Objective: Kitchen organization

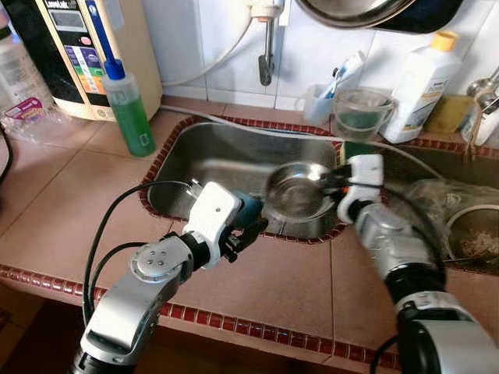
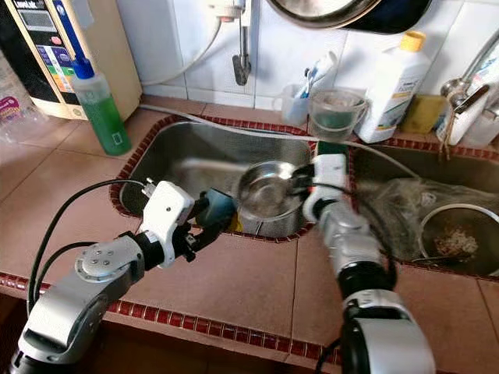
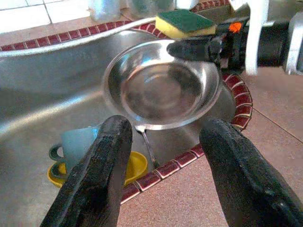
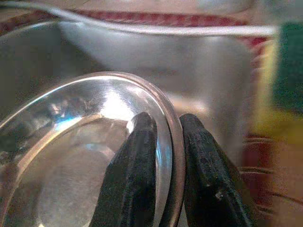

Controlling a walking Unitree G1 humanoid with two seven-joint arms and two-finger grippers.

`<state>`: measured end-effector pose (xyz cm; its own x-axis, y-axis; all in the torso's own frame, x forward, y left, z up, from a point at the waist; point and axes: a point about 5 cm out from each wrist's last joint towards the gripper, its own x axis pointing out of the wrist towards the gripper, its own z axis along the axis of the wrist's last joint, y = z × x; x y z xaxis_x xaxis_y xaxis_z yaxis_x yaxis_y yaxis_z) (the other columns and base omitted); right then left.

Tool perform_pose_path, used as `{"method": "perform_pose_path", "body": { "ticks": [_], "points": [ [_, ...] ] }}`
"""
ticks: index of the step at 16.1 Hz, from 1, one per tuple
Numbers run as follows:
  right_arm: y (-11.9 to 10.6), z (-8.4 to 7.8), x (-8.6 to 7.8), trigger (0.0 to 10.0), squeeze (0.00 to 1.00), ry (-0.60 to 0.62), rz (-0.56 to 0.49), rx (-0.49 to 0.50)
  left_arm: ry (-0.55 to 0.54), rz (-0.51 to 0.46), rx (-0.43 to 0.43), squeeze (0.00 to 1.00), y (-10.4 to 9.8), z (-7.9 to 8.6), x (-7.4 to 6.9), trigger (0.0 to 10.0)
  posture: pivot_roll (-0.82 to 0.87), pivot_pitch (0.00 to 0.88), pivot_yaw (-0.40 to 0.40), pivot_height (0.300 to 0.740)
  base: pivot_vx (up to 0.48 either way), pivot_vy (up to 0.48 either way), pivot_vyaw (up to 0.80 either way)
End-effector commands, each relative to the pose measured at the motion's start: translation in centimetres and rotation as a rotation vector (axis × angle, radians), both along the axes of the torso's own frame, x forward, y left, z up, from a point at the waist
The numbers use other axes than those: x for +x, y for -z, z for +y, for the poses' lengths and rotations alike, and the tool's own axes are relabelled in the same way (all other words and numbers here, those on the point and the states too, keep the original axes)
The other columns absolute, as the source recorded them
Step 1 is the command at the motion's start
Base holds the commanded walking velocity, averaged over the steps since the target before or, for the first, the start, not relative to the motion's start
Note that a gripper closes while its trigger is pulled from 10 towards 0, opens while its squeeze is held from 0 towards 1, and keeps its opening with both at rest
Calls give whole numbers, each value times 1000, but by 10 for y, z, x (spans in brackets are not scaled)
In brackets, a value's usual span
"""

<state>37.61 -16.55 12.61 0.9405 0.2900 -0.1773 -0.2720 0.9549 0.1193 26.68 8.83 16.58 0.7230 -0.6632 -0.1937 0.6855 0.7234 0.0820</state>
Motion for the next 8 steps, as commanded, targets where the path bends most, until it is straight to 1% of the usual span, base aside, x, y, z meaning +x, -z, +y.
{"method": "perform_pose_path", "body": {
  "ticks": [1,2,3,5,7,8],
  "points": [
    [-8,7,4,10000,0,-47,-24,-6,-18,-16,-7,0,-6,2,-1,10000,-80,120,-3,736,0,0,0],
    [-7,9,4,10000,0,-62,-25,-9,-24,-16,-7,0,-7,2,-2,10000,-77,118,-6,736,0,0,0],
    [-7,12,4,10000,1000,-84,-22,21,-35,-10,-10,0,-7,3,-2,10000,-73,118,-9,736,0,0,0],
    [-10,15,4,10000,1000,-116,-36,58,-50,-13,-8,0,-7,3,-2,10000,-68,114,-17,736,0,0,0],
    [-11,16,5,10000,1000,-119,-40,52,-59,-12,-6,0,-7,4,-3,10000,-67,111,-20,736,0,0,0],
    [-13,18,5,10000,1000,-142,-57,65,-66,-16,-7,0,-7,3,-3,10000,-65,106,-24,736,0,0,0]
  ]
}}
